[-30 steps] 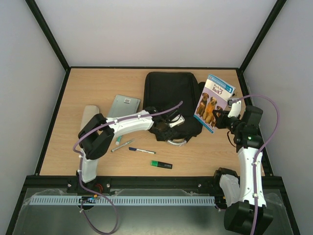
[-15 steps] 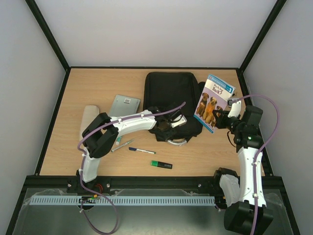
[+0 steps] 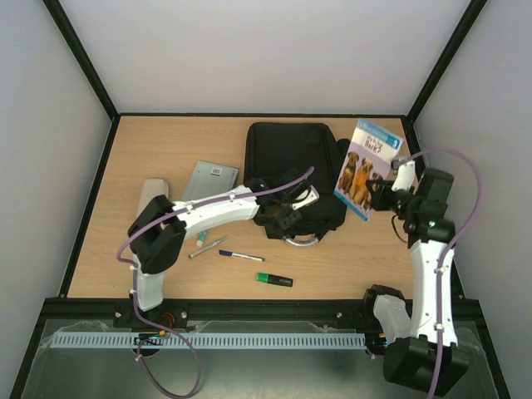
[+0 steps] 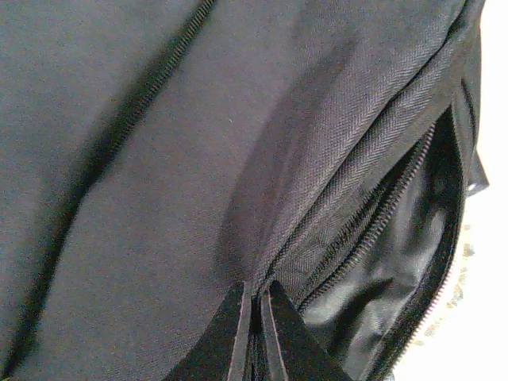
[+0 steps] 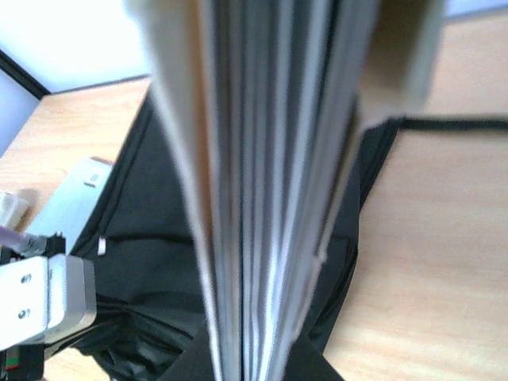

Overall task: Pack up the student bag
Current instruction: Place the book in the student bag.

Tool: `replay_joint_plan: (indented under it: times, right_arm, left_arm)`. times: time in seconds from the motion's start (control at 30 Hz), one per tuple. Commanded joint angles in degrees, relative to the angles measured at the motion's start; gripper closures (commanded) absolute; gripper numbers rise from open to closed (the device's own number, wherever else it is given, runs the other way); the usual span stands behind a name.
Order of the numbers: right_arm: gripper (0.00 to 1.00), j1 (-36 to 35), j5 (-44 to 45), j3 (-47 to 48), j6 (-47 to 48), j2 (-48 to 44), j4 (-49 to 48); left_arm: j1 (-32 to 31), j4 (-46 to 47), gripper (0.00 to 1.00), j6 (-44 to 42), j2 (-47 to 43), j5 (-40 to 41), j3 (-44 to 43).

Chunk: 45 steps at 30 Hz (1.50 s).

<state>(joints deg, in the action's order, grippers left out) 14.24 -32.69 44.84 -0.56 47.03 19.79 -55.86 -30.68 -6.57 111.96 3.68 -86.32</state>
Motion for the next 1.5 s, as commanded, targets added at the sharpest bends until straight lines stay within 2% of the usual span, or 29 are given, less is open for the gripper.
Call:
replay_joint_plan:
  times: [0.0,0.17,0.33,0.4,0.53,0.7,0.87,1.13,1.47]
  right_arm:
    - [0.99,0.2,-0.8,18.4,5.2,3.1,9.0]
    - [0.99,0.2,-4.5,32.4,6.4,6.7,19.4]
    - [0.99,0.2,-6.0,48.0,9.3,13.1,36.7]
    - [0.99,0.2,-9.1,49.9,9.6,14.5,41.8]
    - [0.99,0.2,-19.1,42.2,11.3,14.6,46.8]
    - [0.99,0.1,-26.7,30.4,13.8,14.2,45.5]
    - [0.99,-2.5,-24.2,23.0,8.2,15.6,39.4]
    - [0.99,-11.4,-23.2,23.0,6.0,20.3,39.2]
    - [0.99,-12.0,-26.3,17.8,2.5,23.8,41.2]
  left_arm:
    - [-0.2,2.8,0.98,0.9,-9.0,5.1,-0.9]
    - [0.0,6.6,0.98,1.6,-13.3,7.7,-0.7]
    - [1.4,9.7,0.98,2.7,-14.5,9.0,-0.8]
    - [2.4,10.9,0.98,3.5,-14.7,8.8,-0.6]
    - [5.0,14.8,0.98,6.7,-15.4,5.9,1.0]
    - [8.6,20.8,0.98,10.9,-15.2,1.6,4.8]
    - [10.9,26.3,0.98,15.0,-14.1,-1.5,8.0]
    - [13.1,28.3,0.98,18.6,-10.6,-4.2,3.9]
    - [16.5,30.8,0.98,22.3,-7.4,-8.9,0.6]
